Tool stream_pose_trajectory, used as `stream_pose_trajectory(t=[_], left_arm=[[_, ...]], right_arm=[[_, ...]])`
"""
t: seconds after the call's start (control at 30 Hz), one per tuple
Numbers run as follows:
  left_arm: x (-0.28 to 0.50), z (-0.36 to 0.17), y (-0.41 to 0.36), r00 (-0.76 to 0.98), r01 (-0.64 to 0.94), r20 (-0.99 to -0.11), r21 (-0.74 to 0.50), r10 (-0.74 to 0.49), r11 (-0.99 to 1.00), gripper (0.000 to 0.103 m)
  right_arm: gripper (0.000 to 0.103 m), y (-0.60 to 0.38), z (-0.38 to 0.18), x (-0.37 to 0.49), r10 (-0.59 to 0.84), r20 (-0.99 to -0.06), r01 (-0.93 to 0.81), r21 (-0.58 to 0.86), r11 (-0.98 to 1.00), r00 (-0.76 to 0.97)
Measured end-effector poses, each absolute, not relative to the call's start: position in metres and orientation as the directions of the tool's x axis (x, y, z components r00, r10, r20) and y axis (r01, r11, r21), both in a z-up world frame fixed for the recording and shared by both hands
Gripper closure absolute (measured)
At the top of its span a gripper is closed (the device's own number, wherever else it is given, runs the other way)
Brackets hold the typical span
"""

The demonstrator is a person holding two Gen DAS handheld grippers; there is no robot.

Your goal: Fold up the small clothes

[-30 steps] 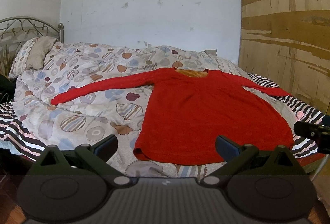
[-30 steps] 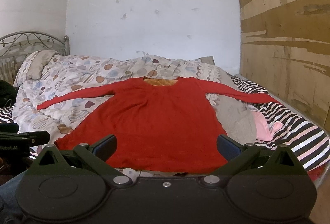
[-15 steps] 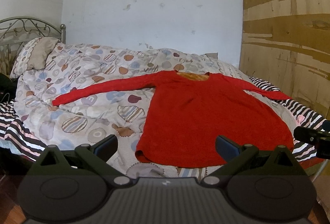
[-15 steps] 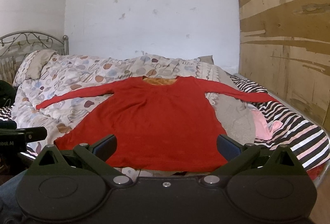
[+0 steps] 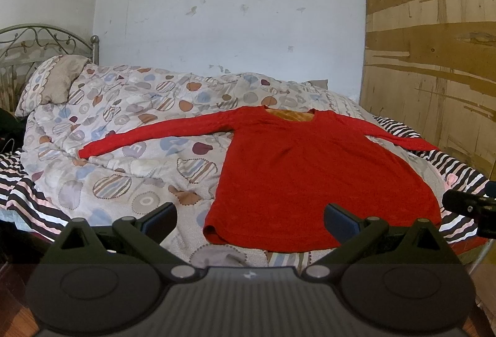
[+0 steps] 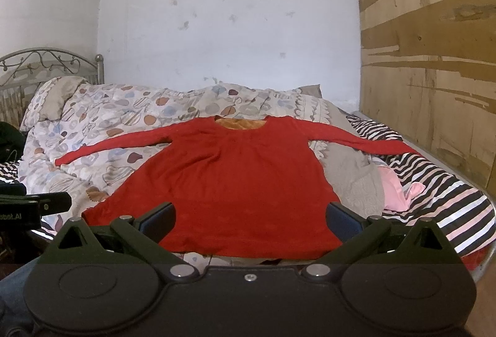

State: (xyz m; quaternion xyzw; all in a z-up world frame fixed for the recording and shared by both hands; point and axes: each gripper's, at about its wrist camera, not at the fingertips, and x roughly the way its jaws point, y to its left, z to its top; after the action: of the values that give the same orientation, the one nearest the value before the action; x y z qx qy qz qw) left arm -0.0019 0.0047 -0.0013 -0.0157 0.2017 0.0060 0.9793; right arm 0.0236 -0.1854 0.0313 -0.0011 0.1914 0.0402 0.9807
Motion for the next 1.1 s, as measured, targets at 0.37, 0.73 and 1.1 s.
stream_pose_trajectory(t=[0.37, 0.73, 1.1], left_arm=[[0.007, -0.003, 0.008, 0.902, -0.046, -0.430, -0.021, 0.032, 0.999, 0.001], [0.054, 0.016, 0.013, 0.874, -0.057, -0.485, -0.023, 0.039, 0.998, 0.000], [0.137, 0.022, 0.018, 0.845, -0.062, -0.530, 0.026, 0.067, 0.998, 0.000]], right_arm=[[0.000, -0.185, 0.029, 0.023, 0.084, -0.376, -0.084, 0.018, 0.996, 0.923], [0.000, -0.199, 0.047, 0.044, 0.109, -0.340, -0.103, 0.036, 0.994, 0.934], [0.000, -0.239, 0.023, 0.099, -0.003, -0.385, 0.053, 0.120, 0.991, 0.923]])
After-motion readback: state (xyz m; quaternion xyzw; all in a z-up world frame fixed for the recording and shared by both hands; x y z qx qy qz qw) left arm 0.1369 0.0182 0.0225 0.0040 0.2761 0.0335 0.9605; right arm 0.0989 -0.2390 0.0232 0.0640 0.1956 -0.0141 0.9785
